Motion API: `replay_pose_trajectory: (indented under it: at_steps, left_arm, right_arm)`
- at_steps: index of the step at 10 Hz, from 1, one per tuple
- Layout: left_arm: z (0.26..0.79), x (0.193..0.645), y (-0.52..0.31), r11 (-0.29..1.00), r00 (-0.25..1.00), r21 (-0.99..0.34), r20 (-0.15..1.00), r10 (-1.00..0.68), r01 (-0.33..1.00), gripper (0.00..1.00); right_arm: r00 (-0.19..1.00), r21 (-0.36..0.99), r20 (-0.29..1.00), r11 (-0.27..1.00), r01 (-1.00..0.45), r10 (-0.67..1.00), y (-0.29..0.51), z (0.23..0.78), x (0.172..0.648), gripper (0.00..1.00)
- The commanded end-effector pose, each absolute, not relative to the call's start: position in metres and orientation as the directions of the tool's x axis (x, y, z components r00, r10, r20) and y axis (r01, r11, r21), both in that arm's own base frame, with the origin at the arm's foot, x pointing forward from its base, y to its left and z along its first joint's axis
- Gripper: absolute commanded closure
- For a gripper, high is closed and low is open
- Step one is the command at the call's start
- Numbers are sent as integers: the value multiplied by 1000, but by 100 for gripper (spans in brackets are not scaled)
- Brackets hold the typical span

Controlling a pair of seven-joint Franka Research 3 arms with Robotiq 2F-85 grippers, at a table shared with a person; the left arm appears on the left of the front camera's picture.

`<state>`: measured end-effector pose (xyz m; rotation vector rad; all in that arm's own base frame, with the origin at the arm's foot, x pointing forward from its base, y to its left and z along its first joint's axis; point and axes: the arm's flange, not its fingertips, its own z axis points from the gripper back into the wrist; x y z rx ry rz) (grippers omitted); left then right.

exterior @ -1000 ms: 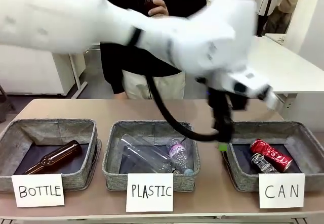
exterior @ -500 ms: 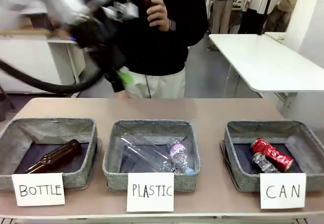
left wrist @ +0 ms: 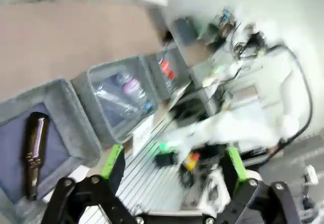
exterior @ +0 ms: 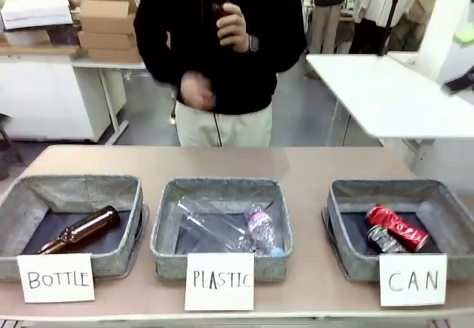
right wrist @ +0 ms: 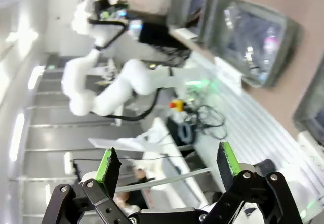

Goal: Sort the can waste into the basket.
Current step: Pick up the can waste from the table and place it in the right Fabric basket.

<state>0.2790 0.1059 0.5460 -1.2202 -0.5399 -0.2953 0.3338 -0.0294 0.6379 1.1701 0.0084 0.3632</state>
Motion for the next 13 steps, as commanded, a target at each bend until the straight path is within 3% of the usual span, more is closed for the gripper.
replay_pose_trajectory:
  at_steps: [1,13]
  left_arm:
    - [557,297,65,392,830,-748,553,-78,535,0]
    - [557,297,65,392,830,-748,553,-78,535,0]
  right_arm:
    - [937,861,221,397,-318,271,-35,639,324,0]
    - [937,861,221,397,-318,271,-35,639,324,0]
